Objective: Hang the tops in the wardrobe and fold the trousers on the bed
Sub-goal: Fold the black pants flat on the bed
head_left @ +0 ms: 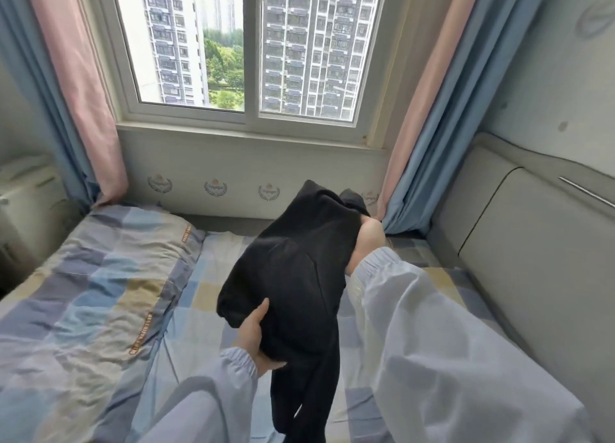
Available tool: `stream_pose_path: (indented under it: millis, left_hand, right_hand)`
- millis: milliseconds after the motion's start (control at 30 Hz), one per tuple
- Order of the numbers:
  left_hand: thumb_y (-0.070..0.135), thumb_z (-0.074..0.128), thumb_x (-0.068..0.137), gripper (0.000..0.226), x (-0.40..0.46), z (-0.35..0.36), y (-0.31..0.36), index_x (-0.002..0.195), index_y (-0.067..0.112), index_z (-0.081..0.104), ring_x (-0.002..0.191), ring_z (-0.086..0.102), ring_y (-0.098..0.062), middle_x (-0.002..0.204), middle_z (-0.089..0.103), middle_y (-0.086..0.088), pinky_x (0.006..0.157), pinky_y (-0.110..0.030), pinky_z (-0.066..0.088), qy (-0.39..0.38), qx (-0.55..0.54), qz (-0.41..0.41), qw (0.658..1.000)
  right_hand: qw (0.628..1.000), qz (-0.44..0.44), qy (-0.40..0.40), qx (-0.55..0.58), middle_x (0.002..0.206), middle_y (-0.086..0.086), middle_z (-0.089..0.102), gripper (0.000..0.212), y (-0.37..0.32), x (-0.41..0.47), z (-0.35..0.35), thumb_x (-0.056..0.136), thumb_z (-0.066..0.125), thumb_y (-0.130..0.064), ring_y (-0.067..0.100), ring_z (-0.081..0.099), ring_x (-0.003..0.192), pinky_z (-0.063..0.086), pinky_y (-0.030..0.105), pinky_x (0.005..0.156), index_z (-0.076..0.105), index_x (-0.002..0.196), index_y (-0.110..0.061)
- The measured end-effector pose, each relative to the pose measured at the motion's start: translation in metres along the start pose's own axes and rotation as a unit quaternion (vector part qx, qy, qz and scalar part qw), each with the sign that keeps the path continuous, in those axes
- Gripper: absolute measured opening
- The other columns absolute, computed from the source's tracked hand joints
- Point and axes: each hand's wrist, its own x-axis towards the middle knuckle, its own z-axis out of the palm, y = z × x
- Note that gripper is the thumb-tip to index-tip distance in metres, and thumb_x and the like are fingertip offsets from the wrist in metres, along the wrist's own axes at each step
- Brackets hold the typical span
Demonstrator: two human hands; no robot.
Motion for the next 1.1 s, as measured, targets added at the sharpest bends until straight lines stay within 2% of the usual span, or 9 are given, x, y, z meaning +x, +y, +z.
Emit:
stream_pose_path:
  millis: [167,367,467,533,667,800,900,1000,1100]
  left_hand:
    - [0.021,0.059,0.085,0.031,0.001,0.012,0.04,0.111,0.005,0.057,0.088,0.06,-0.035,0.107,0.064,-0.015,0.086,-0.046,0.05,0.12,0.076,0.17,0.975]
    - [0.018,0.063,0.086,0.016,-0.019,0.058,0.06,0.101,0.018,0.057,0.094,0.058,-0.027,0.096,0.06,-0.003,0.093,-0.039,0.047,0.091,0.201,0.369,0.903]
    - [0.025,0.066,0.085,0.01,-0.034,0.084,0.07,0.077,0.021,0.062,0.09,0.065,-0.027,0.083,0.068,-0.001,0.089,-0.04,0.051,0.048,0.299,0.451,0.84]
    - [0.025,0.065,0.085,0.01,-0.04,0.096,0.078,0.075,0.026,0.064,0.088,0.066,-0.024,0.081,0.07,0.002,0.086,-0.037,0.052,0.011,0.354,0.491,0.796]
    - [0.039,0.064,0.077,0.006,-0.044,0.1,0.08,0.073,0.044,0.065,0.09,0.066,-0.021,0.088,0.072,0.005,0.089,-0.043,0.051,-0.058,0.494,0.494,0.713]
    - [0.038,0.063,0.082,0.018,-0.049,0.092,0.075,0.067,0.047,0.06,0.087,0.064,-0.021,0.084,0.069,0.008,0.086,-0.04,0.051,-0.023,0.573,0.495,0.653]
    - [0.039,0.06,0.086,0.008,-0.057,0.091,0.075,0.091,0.04,0.066,0.09,0.063,-0.02,0.09,0.069,0.007,0.085,-0.036,0.05,0.007,0.613,0.508,0.605]
    - [0.049,0.061,0.08,0.026,-0.063,0.091,0.08,0.105,0.041,0.061,0.089,0.062,-0.017,0.093,0.068,0.01,0.083,-0.034,0.05,0.023,0.66,0.509,0.552]
    - [0.06,0.066,0.062,0.047,-0.072,0.077,0.106,0.1,0.035,0.063,0.088,0.065,-0.009,0.091,0.069,0.013,0.085,-0.035,0.052,-0.041,0.702,0.424,0.571]
  right_hand:
    - [0.998,0.022,0.057,-0.032,0.057,0.005,0.054,0.033,0.002,0.009,-0.03,0.098,0.036,-0.014,0.023,0.051,0.063,0.045,0.032,0.072,0.052,0.07,-0.007]
    - [0.89,0.009,0.057,-0.453,0.138,0.016,0.047,0.039,0.012,0.031,-0.046,0.101,0.03,-0.013,0.032,0.045,0.126,0.035,0.032,0.104,0.046,0.133,0.0]
    - [0.846,0.035,0.058,-0.528,0.136,0.011,0.049,0.044,0.012,0.031,-0.043,0.092,0.049,-0.021,0.029,0.048,0.123,0.043,0.025,0.083,0.049,0.134,-0.008]
    - [0.844,-0.008,0.096,-0.528,0.132,0.008,0.044,0.057,0.009,0.028,-0.038,0.081,0.057,-0.022,0.025,0.048,0.118,0.041,0.027,0.089,0.043,0.137,-0.018]
    - [0.835,-0.283,-0.053,-0.469,0.106,0.004,0.048,0.058,-0.016,0.01,-0.016,0.067,0.058,-0.012,0.021,0.048,0.099,0.045,0.047,0.097,0.048,0.124,-0.012]
    - [0.743,-0.257,-0.149,-0.599,0.105,0.004,0.059,0.045,-0.042,-0.008,-0.015,0.073,0.069,-0.007,0.023,0.056,0.103,0.048,0.037,0.091,0.054,0.115,-0.012]
    - [0.776,-0.219,-0.165,-0.569,0.098,0.001,0.066,0.034,-0.045,-0.016,-0.021,0.073,0.077,-0.018,0.017,0.061,0.095,0.05,0.032,0.087,0.062,0.104,-0.015]
    - [0.831,-0.214,-0.142,-0.493,0.088,0.0,0.067,0.015,-0.043,-0.015,-0.027,0.079,0.072,-0.015,0.014,0.063,0.082,0.051,0.027,0.079,0.065,0.093,-0.015]
    - [0.867,-0.196,-0.136,-0.438,0.079,-0.005,0.069,0.013,-0.051,-0.019,-0.035,0.083,0.069,-0.013,0.005,0.066,0.068,0.052,0.02,0.067,0.069,0.096,-0.012]
